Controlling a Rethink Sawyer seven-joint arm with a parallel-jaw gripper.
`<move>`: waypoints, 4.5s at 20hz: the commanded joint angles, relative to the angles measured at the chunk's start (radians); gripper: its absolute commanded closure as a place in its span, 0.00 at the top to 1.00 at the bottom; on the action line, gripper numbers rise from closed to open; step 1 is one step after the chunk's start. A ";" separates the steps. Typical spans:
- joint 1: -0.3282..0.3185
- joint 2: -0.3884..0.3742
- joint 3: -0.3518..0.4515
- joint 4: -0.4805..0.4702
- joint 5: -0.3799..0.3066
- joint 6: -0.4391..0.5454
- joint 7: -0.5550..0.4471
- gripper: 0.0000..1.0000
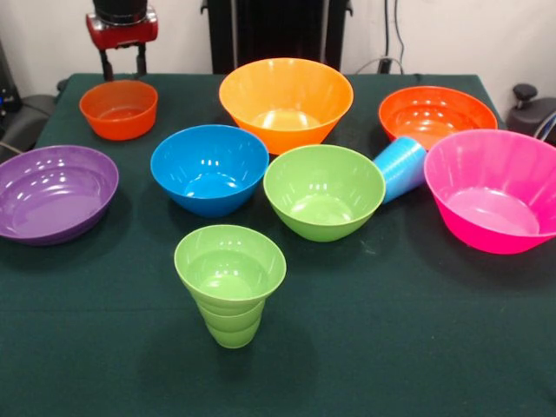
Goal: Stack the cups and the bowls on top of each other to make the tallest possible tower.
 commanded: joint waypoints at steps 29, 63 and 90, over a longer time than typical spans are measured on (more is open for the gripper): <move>0.242 -0.192 0.050 0.017 0.099 0.167 0.213 1.00; 0.097 0.144 0.028 -0.088 -0.034 -0.212 0.223 1.00; 0.181 -0.051 0.089 -0.016 0.016 0.038 0.183 0.00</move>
